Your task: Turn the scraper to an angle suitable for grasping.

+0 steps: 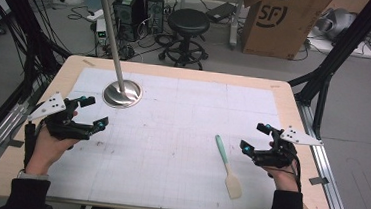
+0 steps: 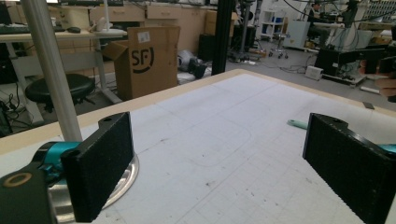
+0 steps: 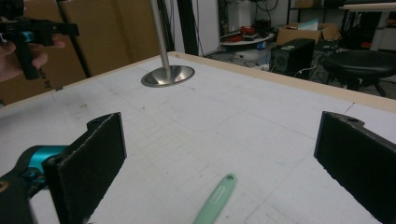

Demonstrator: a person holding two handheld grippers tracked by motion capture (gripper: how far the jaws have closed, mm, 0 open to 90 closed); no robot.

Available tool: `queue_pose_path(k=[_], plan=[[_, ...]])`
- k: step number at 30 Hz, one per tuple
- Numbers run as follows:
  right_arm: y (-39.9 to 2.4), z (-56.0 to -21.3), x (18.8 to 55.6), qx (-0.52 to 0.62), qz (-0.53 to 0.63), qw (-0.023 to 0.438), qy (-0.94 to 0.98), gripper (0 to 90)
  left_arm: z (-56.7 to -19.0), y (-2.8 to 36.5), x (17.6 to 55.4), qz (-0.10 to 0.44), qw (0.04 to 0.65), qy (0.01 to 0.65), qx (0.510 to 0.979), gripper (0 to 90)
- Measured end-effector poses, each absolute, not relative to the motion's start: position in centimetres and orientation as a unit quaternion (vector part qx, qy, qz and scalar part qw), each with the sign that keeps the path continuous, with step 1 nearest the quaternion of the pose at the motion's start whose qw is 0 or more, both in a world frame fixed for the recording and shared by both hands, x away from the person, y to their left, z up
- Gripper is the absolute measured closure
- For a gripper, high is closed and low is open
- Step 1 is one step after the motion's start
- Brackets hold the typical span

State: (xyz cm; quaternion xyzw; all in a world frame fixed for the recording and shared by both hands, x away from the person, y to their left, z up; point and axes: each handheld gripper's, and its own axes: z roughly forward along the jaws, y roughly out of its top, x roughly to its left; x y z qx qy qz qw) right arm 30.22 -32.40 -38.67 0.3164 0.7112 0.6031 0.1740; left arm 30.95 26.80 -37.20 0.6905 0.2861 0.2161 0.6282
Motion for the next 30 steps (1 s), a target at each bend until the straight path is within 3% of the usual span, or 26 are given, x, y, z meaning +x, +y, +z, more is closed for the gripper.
queue_pose_path(k=[9, 19, 21, 22, 23, 24, 25, 30], plan=[[-32.2, -38.8, 30.2, 0.3, 0.601, 0.171, 0.72, 1.1, -37.3, 26.2, 30.7, 0.214, 0.625, 0.28, 0.696, 9.3], [-32.0, -39.0, 30.5, 0.289, 0.593, 0.153, 0.736, 42.1, -37.4, 25.3, 30.0, 0.208, 0.619, 0.266, 0.709, 9.4], [-31.9, -39.2, 30.6, 0.293, 0.584, 0.151, 0.742, 53.4, -37.2, 25.4, 29.8, 0.199, 0.63, 0.263, 0.703, 9.4], [-31.6, -39.4, 30.7, 0.297, 0.568, 0.158, 0.751, 70.8, -37.1, 25.3, 29.6, 0.194, 0.636, 0.257, 0.701, 9.4], [-31.4, -39.5, 30.8, 0.298, 0.558, 0.159, 0.758, 76.8, -37.0, 25.2, 29.4, 0.192, 0.641, 0.251, 0.7, 9.4], [-31.4, -39.5, 30.8, 0.298, 0.558, 0.159, 0.758, 76.8, -36.8, 25.1, 29.3, 0.194, 0.64, 0.248, 0.7, 9.4], [-31.2, -39.9, 31.0, 0.302, 0.544, 0.153, 0.768, 83.6, -36.7, 24.9, 29.1, 0.197, 0.637, 0.246, 0.703, 9.4], [-30.9, -40.7, 31.7, 0.306, 0.531, 0.128, 0.78, 87.2, -37.1, 25.0, 29.1, 0.199, 0.627, 0.251, 0.71, 9.4]])
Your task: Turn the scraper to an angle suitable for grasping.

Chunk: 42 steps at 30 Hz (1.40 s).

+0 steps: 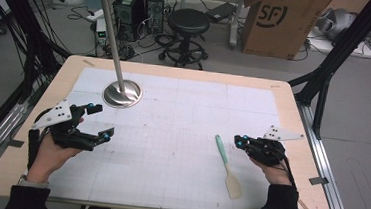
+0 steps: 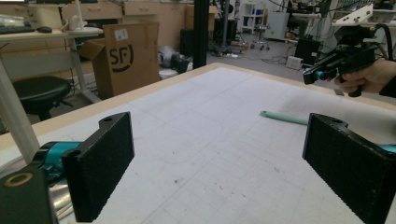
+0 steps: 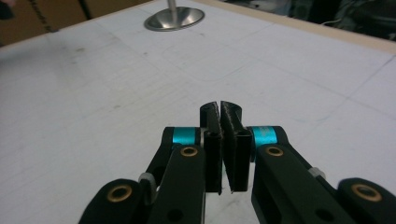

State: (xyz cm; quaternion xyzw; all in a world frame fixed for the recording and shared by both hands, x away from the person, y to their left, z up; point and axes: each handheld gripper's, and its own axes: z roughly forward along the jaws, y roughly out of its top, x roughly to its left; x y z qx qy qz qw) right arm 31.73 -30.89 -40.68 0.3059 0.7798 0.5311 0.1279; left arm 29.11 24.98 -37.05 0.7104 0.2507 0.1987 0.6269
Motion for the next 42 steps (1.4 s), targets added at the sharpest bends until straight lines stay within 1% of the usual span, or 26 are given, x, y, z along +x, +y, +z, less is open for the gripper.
queue_pose_path(k=[3, 9, 18, 21, 26, 30, 42], plan=[[-30.8, -40.9, 31.9, 0.309, 0.524, 0.125, 0.784, 89.2, -37.3, 25.1, 29.2, 0.198, 0.625, 0.256, 0.711, 9.4], [-30.6, -42.1, 32.4, 0.326, 0.5, 0.119, 0.794, 89.2, -37.4, 25.2, 29.2, 0.198, 0.622, 0.258, 0.712, 9.4], [-30.3, -43.0, 32.9, 0.344, 0.482, 0.103, 0.799, 89.3, -37.6, 25.1, 29.3, 0.197, 0.612, 0.259, 0.72, 9.5], [-30.0, -43.5, 33.2, 0.342, 0.464, 0.111, 0.81, 89.3, -37.6, 25.1, 29.3, 0.197, 0.612, 0.259, 0.72, 9.5], [-29.2, -44.6, 33.7, 0.347, 0.431, 0.098, 0.827, 89.2, -37.5, 25.2, 29.2, 0.191, 0.619, 0.258, 0.717, 9.5], [-29.2, -44.9, 33.9, 0.357, 0.424, 0.085, 0.828, 89.2, -37.6, 25.1, 29.2, 0.197, 0.61, 0.261, 0.722, 9.5], [-28.9, -45.1, 34.2, 0.358, 0.421, 0.08, 0.83, 89.3, -38.2, 25.3, 29.4, 0.199, 0.601, 0.273, 0.724, 9.5]])
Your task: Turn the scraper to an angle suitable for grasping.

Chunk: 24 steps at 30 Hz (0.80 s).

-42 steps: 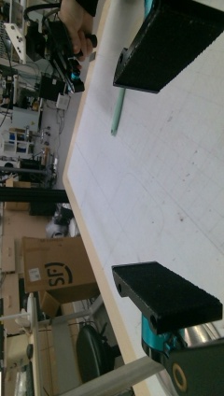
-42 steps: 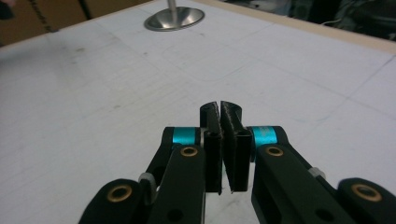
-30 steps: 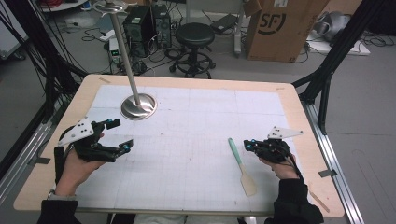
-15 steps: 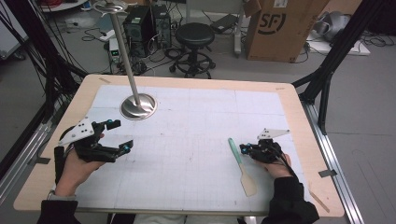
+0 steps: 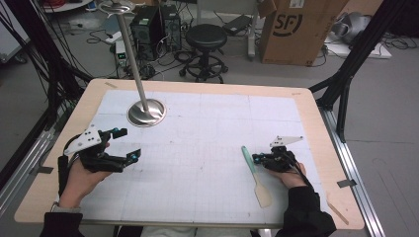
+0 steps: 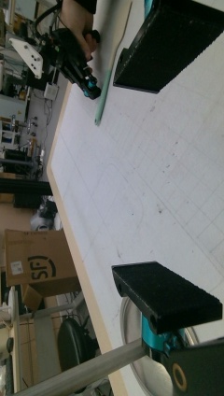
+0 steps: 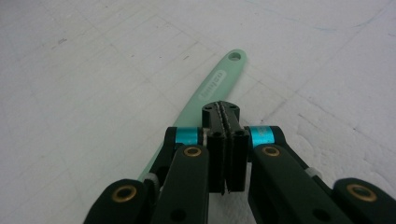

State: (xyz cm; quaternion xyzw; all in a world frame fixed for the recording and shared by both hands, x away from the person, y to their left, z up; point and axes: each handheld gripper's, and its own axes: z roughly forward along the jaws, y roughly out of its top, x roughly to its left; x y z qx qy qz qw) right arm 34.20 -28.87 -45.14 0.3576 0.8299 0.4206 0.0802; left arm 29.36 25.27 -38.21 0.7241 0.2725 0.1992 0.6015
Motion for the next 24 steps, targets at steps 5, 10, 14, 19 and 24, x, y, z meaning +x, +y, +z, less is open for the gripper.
queue_pose_path(k=[5, 10, 14, 19, 24], plan=[[-28.3, -45.1, 34.2, 0.352, 0.418, 0.076, 0.834, 89.4, -38.2, 25.5, 29.5, 0.208, 0.595, 0.284, 0.722, 9.5], [-27.7, -45.1, 34.1, 0.343, 0.421, 0.066, 0.837, 89.4, -38.3, 25.7, 29.6, 0.213, 0.589, 0.296, 0.721, 9.5], [-26.8, -45.1, 34.0, 0.326, 0.418, 0.065, 0.845, 89.4, -38.4, 25.7, 29.6, 0.21, 0.586, 0.304, 0.721, 9.5], [-25.2, -44.8, 33.8, 0.31, 0.408, 0.053, 0.857, 89.4, -38.3, 25.9, 29.6, 0.208, 0.592, 0.312, 0.713, 9.5], [-24.3, -44.7, 33.7, 0.308, 0.403, 0.039, 0.861, 89.4, -38.3, 25.8, 29.6, 0.215, 0.59, 0.309, 0.714, 9.5]])
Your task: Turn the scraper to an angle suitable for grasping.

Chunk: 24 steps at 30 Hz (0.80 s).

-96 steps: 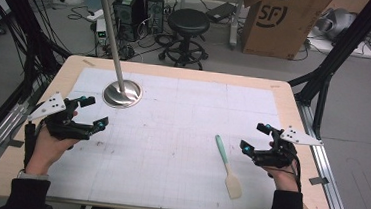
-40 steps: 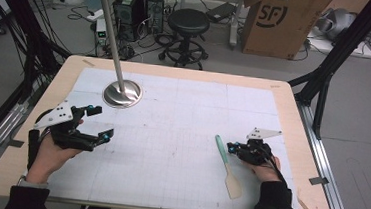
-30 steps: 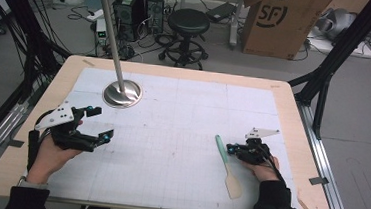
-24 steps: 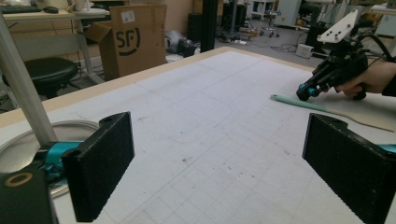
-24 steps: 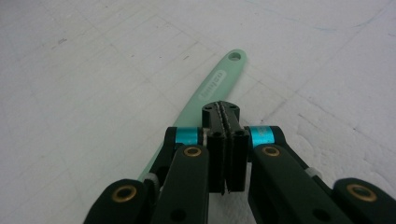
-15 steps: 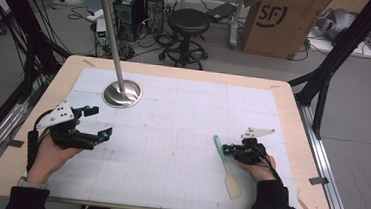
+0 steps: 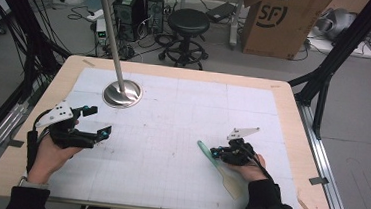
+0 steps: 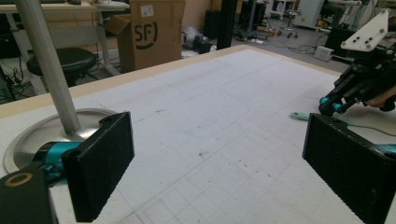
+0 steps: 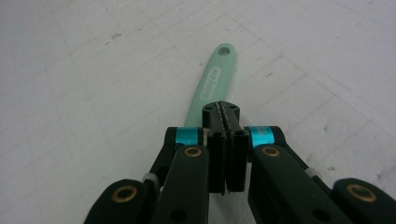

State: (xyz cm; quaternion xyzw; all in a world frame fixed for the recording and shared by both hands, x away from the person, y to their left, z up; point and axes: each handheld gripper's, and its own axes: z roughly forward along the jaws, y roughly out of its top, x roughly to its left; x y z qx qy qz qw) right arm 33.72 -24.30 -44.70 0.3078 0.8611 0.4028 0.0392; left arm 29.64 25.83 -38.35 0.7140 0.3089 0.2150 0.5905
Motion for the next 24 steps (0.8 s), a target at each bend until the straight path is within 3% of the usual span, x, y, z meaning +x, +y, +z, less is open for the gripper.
queue_pose_path(k=[24], plan=[[-19.3, -44.2, 31.7, 0.217, 0.379, 0.03, 0.899, 89.3, -38.5, 25.8, 30.2, 0.225, 0.593, 0.317, 0.705, 9.3]])
